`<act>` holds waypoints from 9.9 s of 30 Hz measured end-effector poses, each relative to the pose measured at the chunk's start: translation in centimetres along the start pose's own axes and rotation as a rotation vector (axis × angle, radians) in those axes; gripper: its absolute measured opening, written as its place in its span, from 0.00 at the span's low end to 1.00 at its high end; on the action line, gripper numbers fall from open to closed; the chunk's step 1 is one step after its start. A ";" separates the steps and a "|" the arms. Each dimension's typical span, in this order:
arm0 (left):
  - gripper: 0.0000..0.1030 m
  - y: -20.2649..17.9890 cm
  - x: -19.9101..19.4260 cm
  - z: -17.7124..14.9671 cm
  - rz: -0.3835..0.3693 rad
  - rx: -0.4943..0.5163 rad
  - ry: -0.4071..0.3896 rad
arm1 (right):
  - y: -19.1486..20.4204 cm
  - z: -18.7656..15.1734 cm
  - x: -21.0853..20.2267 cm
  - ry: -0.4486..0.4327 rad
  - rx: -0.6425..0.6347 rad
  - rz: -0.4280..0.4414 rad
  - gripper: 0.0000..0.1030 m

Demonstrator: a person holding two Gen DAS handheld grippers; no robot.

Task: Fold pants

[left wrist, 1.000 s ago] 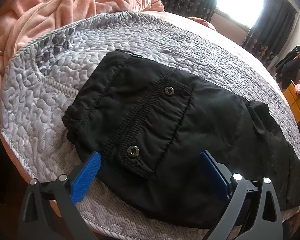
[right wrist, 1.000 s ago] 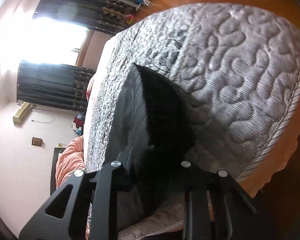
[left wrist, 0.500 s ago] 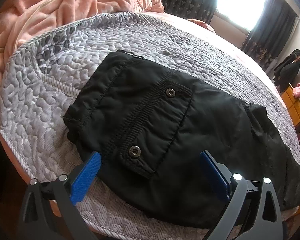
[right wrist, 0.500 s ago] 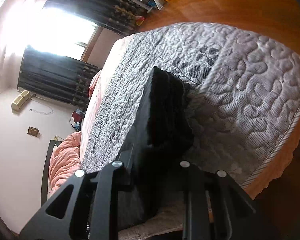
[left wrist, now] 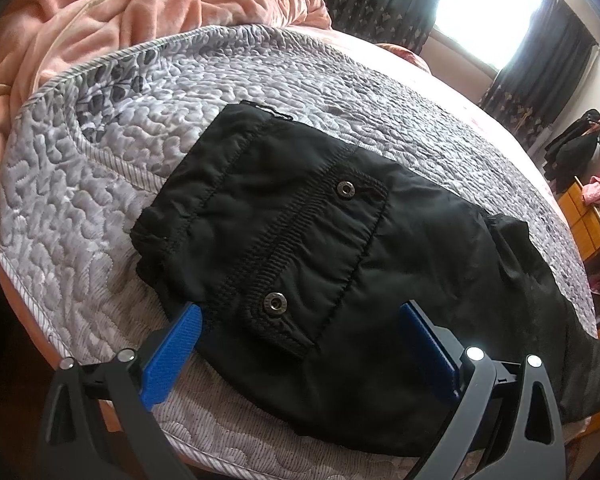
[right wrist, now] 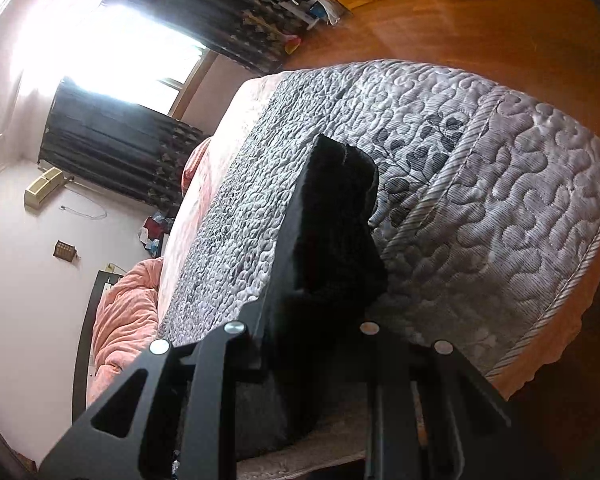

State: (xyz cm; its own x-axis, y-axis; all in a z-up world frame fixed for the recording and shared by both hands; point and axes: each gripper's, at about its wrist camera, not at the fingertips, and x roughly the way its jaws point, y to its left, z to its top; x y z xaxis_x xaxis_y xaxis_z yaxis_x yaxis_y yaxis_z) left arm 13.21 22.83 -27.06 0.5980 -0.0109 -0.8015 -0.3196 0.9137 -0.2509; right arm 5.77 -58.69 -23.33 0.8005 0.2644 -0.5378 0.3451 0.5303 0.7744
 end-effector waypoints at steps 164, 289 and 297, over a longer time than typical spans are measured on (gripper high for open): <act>0.96 2.1 0.5 -0.2 -0.098 -0.093 0.040 | 24.5 -48.2 21.5 0.046 -2.094 -0.592 0.24; 0.31 -9.9 -16.5 9.0 -0.334 -0.130 -0.082 | 60.7 -37.8 28.1 1.136 -1.803 0.308 0.24; 0.31 -12.8 -17.8 8.8 -0.343 -0.051 -0.091 | 59.8 -34.8 26.3 1.089 -1.777 0.312 0.24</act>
State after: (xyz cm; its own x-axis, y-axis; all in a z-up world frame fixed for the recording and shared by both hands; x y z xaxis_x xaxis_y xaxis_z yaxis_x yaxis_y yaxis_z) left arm 13.12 14.92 -4.78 0.7391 -0.2748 -0.6150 -0.1243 0.8417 -0.5254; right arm 30.45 8.02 -2.79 -0.0426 0.3770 -0.9252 -0.9648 0.2252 0.1362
